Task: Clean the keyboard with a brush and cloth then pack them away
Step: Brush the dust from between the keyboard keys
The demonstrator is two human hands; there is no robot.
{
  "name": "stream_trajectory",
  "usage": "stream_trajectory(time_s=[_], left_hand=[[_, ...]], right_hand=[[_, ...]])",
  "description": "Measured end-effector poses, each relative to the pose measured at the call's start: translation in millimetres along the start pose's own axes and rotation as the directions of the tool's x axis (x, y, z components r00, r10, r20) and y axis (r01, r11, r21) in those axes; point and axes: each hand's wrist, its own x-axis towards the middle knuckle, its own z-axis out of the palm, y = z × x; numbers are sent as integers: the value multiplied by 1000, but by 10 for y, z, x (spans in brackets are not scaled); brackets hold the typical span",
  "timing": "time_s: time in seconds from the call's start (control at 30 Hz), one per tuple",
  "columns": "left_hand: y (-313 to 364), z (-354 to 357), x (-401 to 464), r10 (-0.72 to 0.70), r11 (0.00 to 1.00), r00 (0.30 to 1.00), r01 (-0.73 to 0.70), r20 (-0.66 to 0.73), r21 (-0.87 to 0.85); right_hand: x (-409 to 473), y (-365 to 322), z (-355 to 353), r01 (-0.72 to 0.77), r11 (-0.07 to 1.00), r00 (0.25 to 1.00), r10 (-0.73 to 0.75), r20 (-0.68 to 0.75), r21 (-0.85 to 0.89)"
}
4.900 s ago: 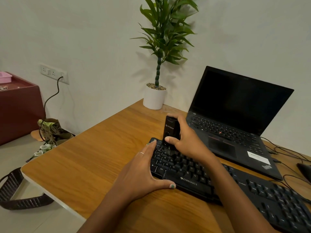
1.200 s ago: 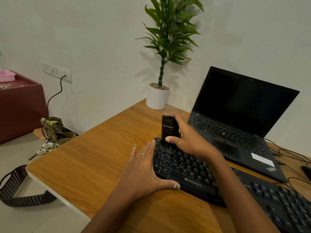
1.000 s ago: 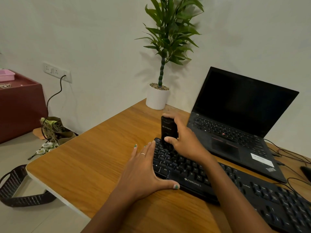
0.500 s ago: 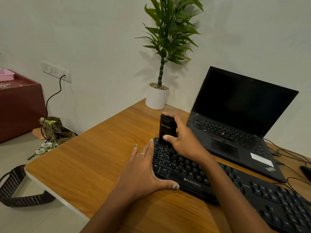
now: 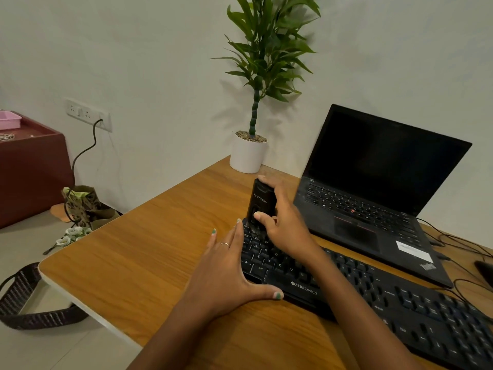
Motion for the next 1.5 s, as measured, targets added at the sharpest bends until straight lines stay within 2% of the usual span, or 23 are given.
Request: stream_trajectory(time_s=[0.07,0.13,0.2,0.33,0.5,0.67,0.83,1.0,1.17,1.33,1.47,1.5], left_hand=[[-6,-1,-3,2,1000,1000,-2,-4,-8],[-5,-3,-4,1,1000,1000,-1,-7,-10],[4,-11,-4,5,1000,1000,-5,-5,-8],[10,-13,-8,2,1000,1000,-2,-11,-8],[3,-17,-9,9,1000,1000,-9,4,-5],[-12,-5,-7,3,1000,1000,-3,-1,-17],[-14,3,-8,26,999,1000,-27,-8,-22],[-45,39,19,27,999,999,-28,-26,-33],[-120,99,64,59,997,996,-62,-68,-41],[-103,99,55,-37,999,999,37,-9,-32],[-113,104,59,-31,998,999,31,-9,-49],[-115,109,57,-30,998,999,30,-9,-51]], right_hand=[[40,-8,-111,-55,997,995,50,92,45],[86,-4,-238,-99,995,980,96,174,11],[84,-24,-222,-80,995,984,88,155,-55],[14,-81,5,45,987,997,-34,70,-152],[80,-95,-275,-70,995,964,86,251,-71],[24,-91,-139,-32,987,994,47,96,-157],[51,-166,-244,-42,994,947,71,314,-99],[8,-165,-125,6,976,990,25,140,-216],[22,-229,-211,-56,998,934,62,352,-27],[5,-143,-124,-27,994,987,44,158,-107],[25,-183,-227,-48,998,944,62,323,-50],[27,-183,-229,-50,998,946,61,318,-41]])
